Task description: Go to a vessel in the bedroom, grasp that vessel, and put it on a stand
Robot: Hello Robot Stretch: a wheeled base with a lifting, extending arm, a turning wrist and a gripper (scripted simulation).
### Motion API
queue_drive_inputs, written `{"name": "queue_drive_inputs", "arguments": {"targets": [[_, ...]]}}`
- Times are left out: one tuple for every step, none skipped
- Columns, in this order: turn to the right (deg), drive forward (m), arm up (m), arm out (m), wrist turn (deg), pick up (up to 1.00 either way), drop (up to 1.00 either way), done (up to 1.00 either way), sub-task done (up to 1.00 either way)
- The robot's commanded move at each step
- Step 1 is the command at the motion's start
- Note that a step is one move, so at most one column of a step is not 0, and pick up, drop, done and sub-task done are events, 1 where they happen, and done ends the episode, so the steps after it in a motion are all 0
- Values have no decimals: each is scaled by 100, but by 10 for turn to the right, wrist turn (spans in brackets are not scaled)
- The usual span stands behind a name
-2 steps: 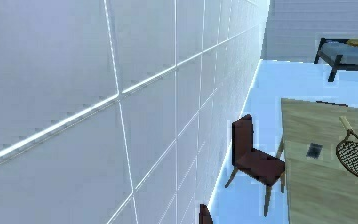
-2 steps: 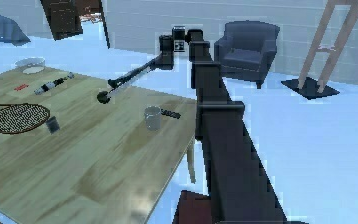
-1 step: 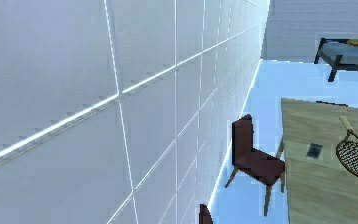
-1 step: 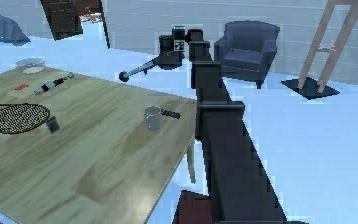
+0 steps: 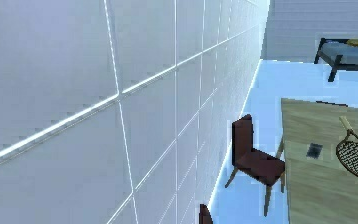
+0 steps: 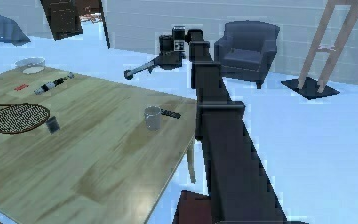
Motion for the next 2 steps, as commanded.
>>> {"name": "queue_drive_inputs", "arguments": {"targets": [[0, 0, -28, 0, 0, 0, 0, 0, 0], [0, 0, 0, 0, 0, 100, 0, 0, 0]]}}
